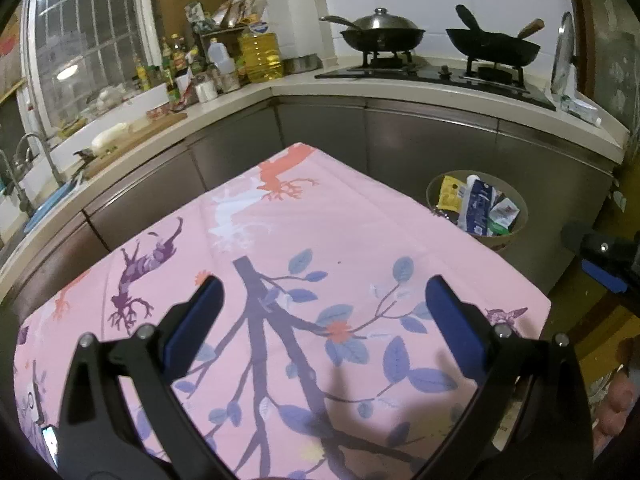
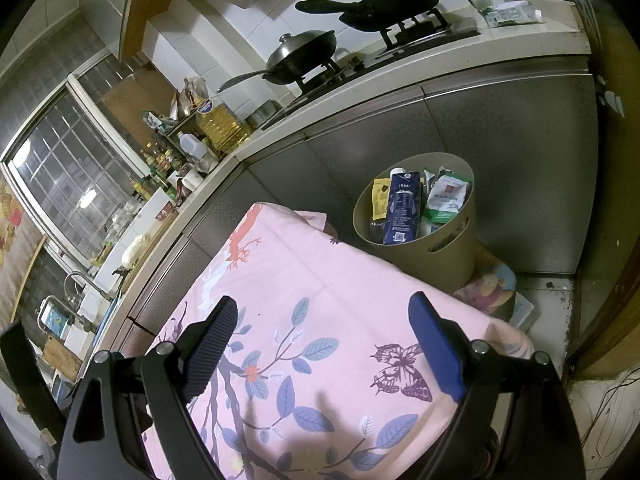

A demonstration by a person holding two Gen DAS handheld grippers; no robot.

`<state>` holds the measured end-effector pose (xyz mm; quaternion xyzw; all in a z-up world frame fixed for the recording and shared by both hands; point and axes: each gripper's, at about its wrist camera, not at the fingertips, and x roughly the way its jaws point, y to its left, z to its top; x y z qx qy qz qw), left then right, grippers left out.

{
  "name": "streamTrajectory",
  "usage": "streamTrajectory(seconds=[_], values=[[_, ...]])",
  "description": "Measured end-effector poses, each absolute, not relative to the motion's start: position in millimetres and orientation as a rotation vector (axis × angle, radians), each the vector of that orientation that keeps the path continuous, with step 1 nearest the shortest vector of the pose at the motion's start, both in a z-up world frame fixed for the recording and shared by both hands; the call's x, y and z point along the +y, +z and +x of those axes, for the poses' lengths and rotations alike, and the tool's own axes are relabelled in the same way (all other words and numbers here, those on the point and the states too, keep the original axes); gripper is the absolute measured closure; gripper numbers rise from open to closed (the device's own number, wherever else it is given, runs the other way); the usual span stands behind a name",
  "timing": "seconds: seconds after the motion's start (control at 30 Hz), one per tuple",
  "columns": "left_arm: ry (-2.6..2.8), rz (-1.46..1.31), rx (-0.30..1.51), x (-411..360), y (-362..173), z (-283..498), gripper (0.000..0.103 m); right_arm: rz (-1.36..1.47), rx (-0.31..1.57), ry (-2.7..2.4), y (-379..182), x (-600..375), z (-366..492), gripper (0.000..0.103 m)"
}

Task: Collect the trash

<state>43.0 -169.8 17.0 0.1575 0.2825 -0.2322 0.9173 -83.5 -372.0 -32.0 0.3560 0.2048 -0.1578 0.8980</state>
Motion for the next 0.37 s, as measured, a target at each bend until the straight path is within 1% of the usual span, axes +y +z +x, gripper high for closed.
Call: streamTrajectory(seconds=[0.37], values=[[-0.472,0.342,0.580,-174.6,17.4,45.5,0.006,0.745,0.429,-0.334,-40.7,-369.2,-86.3,0.019]])
